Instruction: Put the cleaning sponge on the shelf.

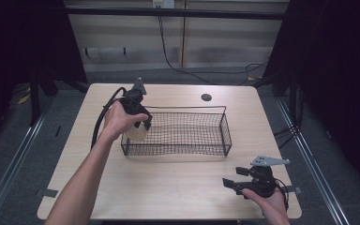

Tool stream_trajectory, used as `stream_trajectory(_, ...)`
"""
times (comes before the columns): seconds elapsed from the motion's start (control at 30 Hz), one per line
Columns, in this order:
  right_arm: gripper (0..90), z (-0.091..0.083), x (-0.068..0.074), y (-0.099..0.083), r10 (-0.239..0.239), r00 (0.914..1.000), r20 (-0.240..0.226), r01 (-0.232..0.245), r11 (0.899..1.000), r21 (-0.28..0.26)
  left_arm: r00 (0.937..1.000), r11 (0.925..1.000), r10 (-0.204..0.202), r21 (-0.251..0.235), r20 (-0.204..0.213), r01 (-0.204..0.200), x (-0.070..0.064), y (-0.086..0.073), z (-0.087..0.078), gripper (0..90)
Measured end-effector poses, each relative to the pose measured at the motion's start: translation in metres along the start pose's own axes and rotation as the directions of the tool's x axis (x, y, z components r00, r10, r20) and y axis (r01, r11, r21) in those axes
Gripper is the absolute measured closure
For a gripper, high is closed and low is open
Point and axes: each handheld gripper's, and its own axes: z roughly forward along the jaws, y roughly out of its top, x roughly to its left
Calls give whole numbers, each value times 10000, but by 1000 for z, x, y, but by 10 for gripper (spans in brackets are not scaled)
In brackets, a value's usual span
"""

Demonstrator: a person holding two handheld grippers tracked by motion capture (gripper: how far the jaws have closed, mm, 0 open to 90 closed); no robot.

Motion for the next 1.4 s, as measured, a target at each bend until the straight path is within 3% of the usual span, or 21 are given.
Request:
stream_trajectory(0.13, 198, 0, 0, 0, -1, 10000, -2, 1, 10000, 19, 9994, 9994, -349, 66, 35, 349, 1, 1, 7, 281)
stream_trajectory(0.3, 200, 0, 0, 0, -41, 10000, 20, 41, 10000, 23, 9991, 9990, -420, 140, -28, 420, 0, -1, 16, 281)
stream_trajectory(0.47, 199, 1, 0, 0, -67, 10000, -13, 68, 10000, 28, 9964, 9961, -842, 274, -74, 843, 4, -2, 23, 281)
stream_trajectory(0.9, 200, 1, 0, 0, -82, 10000, -52, 83, 9999, 94, 9933, 9915, -1148, 610, -110, 1153, 11, -3, 34, 281)
stream_trajectory(1.07, 200, 2, 0, 0, -72, 9999, -85, 73, 9999, 134, 9894, 9875, -1451, 602, -97, 1454, 12, -5, 40, 280)
stream_trajectory(1.4, 200, 3, 0, 1, -99, 9999, -124, 100, 9999, 107, 9880, 9851, -1520, 766, -289, 1538, 6, -3, 49, 279)
